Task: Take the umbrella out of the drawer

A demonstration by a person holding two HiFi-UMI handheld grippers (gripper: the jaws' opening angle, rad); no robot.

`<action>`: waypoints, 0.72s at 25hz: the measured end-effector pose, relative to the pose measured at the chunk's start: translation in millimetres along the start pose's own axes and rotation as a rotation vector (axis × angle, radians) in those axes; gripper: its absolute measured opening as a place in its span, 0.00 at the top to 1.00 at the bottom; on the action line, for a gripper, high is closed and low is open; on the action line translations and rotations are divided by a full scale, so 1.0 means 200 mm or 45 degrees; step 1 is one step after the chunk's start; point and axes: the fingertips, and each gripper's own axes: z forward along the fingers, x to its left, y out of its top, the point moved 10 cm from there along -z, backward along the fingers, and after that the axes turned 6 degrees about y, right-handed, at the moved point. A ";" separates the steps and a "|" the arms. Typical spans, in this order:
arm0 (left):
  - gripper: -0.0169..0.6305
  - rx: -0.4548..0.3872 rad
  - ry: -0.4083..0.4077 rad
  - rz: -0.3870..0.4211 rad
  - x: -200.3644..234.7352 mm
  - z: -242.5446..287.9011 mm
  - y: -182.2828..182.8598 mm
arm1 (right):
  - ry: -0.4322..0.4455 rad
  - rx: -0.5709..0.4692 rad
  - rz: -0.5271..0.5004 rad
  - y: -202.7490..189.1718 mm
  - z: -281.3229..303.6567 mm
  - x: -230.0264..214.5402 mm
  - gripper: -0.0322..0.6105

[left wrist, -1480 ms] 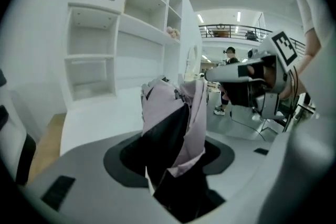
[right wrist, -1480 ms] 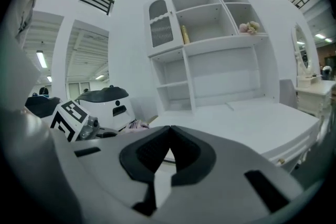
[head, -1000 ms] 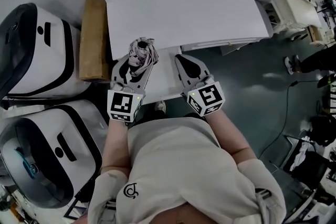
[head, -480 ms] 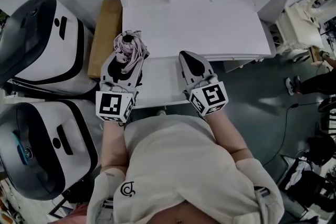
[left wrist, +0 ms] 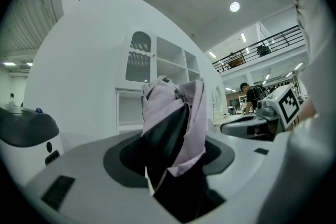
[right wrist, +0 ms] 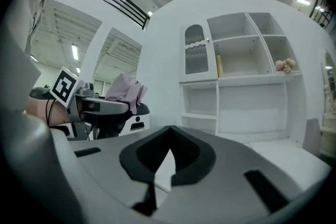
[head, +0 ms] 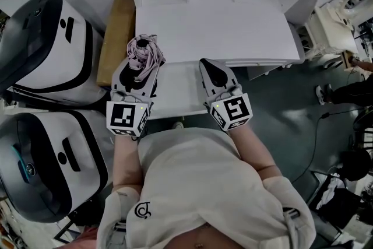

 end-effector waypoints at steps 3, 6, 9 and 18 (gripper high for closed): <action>0.59 0.006 0.005 -0.008 0.00 0.00 -0.01 | 0.003 0.001 0.005 0.00 0.00 0.00 0.94; 0.59 0.015 0.002 -0.003 0.00 0.00 -0.01 | 0.006 0.007 0.009 -0.01 0.01 0.01 0.94; 0.59 0.021 -0.008 -0.011 0.00 0.01 -0.02 | 0.011 0.013 0.003 -0.01 0.01 0.02 0.94; 0.59 0.030 -0.044 -0.018 0.01 0.01 -0.04 | -0.013 0.010 0.041 -0.04 0.03 0.02 0.94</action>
